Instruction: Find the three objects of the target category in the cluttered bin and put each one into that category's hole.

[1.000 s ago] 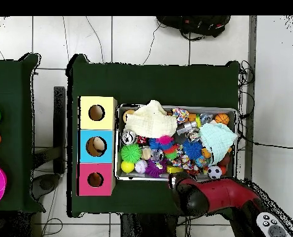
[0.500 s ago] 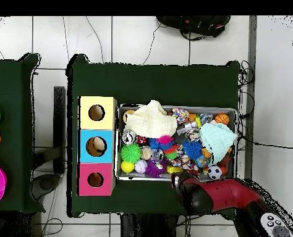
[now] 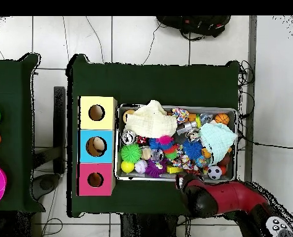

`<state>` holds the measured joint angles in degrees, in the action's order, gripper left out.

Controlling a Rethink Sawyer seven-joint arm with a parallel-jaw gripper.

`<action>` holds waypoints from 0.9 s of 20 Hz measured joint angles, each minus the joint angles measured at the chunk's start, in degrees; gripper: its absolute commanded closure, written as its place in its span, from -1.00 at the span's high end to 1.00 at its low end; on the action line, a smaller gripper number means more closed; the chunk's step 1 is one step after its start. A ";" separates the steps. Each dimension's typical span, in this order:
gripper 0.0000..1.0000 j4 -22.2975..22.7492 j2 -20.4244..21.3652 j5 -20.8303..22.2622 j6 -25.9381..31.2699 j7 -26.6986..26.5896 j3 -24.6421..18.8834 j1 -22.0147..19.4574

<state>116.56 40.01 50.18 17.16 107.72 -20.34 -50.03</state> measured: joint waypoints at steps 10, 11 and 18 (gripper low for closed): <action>1.00 -0.33 -0.38 4.82 -4.91 0.00 1.69 0.24; 1.00 -0.68 -0.74 5.42 -5.55 0.00 2.48 1.04; 1.00 -4.17 -5.08 7.90 -10.94 0.00 8.44 8.59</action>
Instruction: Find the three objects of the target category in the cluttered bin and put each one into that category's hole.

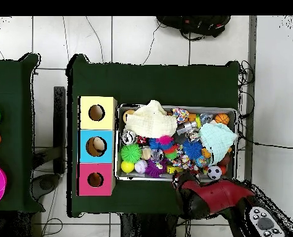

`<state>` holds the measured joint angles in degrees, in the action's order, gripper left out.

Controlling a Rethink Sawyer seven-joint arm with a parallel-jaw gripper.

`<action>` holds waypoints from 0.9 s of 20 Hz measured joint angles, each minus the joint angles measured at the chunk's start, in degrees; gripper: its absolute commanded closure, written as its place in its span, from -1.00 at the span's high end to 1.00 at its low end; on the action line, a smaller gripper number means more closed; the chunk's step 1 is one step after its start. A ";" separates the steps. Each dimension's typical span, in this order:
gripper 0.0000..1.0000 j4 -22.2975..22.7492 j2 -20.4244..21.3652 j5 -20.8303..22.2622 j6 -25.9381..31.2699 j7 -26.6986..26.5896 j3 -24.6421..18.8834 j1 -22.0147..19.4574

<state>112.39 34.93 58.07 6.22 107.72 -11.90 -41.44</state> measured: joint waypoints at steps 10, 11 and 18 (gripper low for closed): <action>1.00 -10.37 -10.08 -1.29 -8.82 0.01 13.50 14.34; 1.00 -11.01 -10.63 -1.45 -9.28 0.01 14.05 14.72; 1.00 -10.76 -10.70 -1.56 -10.17 0.02 13.72 13.62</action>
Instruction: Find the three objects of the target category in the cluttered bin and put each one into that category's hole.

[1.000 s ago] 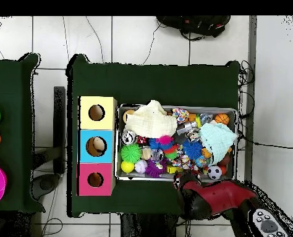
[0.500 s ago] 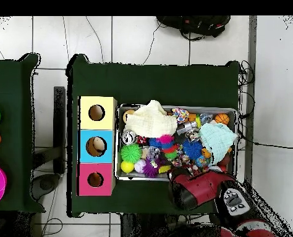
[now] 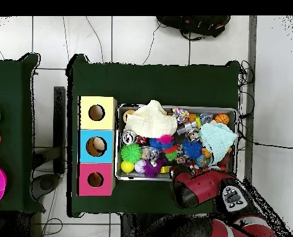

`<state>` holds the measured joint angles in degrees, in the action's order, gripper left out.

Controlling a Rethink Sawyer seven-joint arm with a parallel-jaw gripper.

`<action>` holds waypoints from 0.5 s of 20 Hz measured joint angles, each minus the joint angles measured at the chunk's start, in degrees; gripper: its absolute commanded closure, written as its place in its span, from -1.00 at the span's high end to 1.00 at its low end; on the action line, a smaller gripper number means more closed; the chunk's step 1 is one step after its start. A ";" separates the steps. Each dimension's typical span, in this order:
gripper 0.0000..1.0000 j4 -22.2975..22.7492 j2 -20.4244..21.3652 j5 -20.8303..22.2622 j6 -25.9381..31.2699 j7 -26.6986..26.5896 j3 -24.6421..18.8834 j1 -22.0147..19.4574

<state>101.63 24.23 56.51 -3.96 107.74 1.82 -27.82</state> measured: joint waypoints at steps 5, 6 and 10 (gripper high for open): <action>1.00 1.04 0.47 -0.20 0.34 -0.01 -2.77 -3.68; 1.00 1.22 0.54 -0.34 0.54 -0.01 -3.23 -4.27; 1.00 1.57 0.91 -1.40 2.62 -0.02 -4.95 -5.85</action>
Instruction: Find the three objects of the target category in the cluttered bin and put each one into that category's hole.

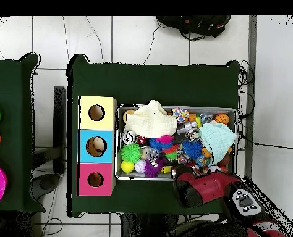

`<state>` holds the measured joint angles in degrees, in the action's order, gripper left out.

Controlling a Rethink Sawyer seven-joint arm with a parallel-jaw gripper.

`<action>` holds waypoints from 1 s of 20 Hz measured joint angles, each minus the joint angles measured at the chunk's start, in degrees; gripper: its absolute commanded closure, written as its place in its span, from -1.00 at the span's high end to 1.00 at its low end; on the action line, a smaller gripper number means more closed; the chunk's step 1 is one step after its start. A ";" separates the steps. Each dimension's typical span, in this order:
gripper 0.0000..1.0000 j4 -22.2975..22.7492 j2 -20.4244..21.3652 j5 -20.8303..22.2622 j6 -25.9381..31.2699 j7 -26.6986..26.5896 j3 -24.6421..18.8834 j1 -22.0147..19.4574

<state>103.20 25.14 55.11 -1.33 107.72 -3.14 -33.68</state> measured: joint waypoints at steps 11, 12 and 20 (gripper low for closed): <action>1.00 -2.65 0.51 -6.63 13.89 0.00 -1.20 2.56; 1.00 -3.07 0.48 -7.18 15.33 0.00 -1.21 2.96; 1.00 -6.17 -0.19 -13.84 27.15 0.01 -2.60 3.13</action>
<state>97.03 24.95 41.27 25.82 107.73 -5.73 -30.54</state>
